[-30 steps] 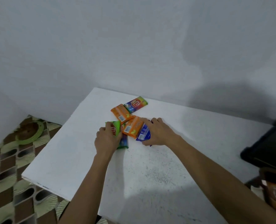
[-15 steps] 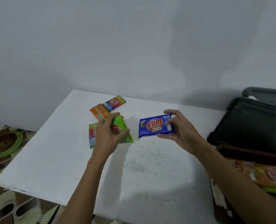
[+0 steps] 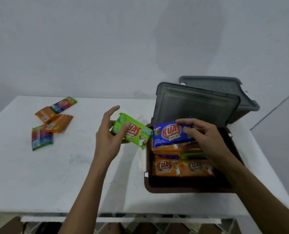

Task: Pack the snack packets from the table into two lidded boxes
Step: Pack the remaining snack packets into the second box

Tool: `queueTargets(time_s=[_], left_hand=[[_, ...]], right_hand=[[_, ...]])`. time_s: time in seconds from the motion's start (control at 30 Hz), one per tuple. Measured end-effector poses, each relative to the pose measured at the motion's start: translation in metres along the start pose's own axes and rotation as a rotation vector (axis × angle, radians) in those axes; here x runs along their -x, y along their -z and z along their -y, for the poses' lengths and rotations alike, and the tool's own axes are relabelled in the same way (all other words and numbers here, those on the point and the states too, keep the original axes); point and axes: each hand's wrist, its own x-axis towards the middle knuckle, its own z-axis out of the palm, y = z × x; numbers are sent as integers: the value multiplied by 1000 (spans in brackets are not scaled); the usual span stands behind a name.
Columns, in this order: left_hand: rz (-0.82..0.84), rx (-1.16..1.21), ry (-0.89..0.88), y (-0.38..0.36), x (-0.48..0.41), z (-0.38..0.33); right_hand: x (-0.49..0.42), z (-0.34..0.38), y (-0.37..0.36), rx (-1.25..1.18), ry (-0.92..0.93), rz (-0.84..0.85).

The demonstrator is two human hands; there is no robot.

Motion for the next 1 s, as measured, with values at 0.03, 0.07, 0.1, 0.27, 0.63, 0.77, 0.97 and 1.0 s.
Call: queueTargets(time_s=[0.03,0.07,0.1,0.27,0.63,0.77,0.97,1.0], left_hand=[[8,11,6,-10,7,1],[9,20,14,-19,14,3],[3,33,23,-27,20,5],[-112,112,133,-51,41,17],[-116,93,171,-52,45,18],[-100,71,131,-50,46,12],[34,124,149,-58,49,-4],[84,140,160,-63,51,-8]], right_hand=[[8,-2,12,26,-4,12],[14,-5,24,51,-16,21],[20,-9,33,66,-34,32],[38,-26,56,52,-170,134],[19,-68,5,556,-231,301],[15,-70,-4,938,-62,308],[15,-41,16,432,74,78],[17,-34,18,174,-12,99]])
